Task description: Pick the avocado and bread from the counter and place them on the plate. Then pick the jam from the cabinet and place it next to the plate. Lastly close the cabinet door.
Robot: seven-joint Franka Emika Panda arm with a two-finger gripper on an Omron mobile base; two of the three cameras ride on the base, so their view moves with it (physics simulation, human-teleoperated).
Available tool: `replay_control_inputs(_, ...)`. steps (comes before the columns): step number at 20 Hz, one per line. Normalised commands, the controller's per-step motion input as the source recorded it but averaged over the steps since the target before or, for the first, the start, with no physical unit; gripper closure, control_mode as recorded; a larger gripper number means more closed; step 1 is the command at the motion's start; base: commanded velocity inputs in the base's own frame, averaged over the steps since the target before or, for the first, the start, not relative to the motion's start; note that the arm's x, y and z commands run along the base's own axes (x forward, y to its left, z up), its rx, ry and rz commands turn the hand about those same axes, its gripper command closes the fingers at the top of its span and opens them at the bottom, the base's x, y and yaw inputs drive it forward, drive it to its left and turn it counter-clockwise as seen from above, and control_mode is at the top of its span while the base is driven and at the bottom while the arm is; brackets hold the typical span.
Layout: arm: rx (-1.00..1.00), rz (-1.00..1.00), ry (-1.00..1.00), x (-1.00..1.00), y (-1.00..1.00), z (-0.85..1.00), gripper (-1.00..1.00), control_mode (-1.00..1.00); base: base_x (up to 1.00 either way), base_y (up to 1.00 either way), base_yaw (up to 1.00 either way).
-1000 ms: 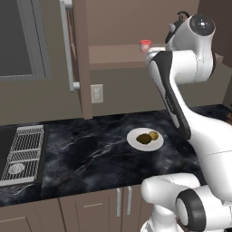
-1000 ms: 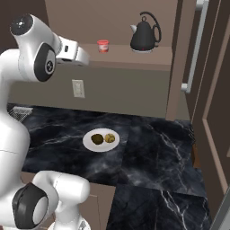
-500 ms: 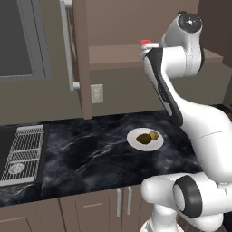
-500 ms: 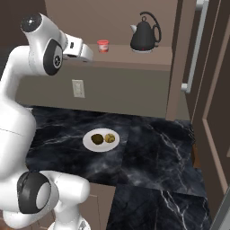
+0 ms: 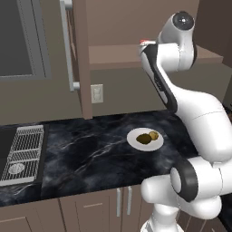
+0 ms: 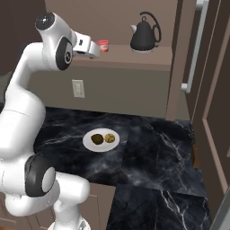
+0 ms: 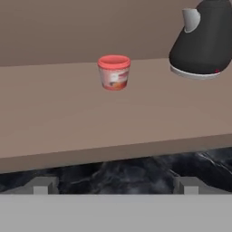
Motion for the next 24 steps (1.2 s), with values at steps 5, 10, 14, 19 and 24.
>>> replay_control_inputs(5,0.0,0.0,0.0,0.43,-0.07,0.0,-1.0,-1.0,0.0,0.0,0.0)
replay_control_inputs(10,0.0,0.0,0.02,0.42,-0.07,0.0,-1.0,-1.0,0.0,0.0,0.0)
replay_control_inputs(14,0.0,0.0,0.03,0.43,-0.07,0.0,-1.0,-1.0,0.0,0.0,0.0)
replay_control_inputs(19,0.0,0.0,0.04,0.43,-0.05,0.0,-1.0,-1.0,0.0,0.0,0.0)
replay_control_inputs(24,0.0,0.0,0.04,0.41,-0.02,0.0,-1.0,-1.0,0.0,0.0,0.0)
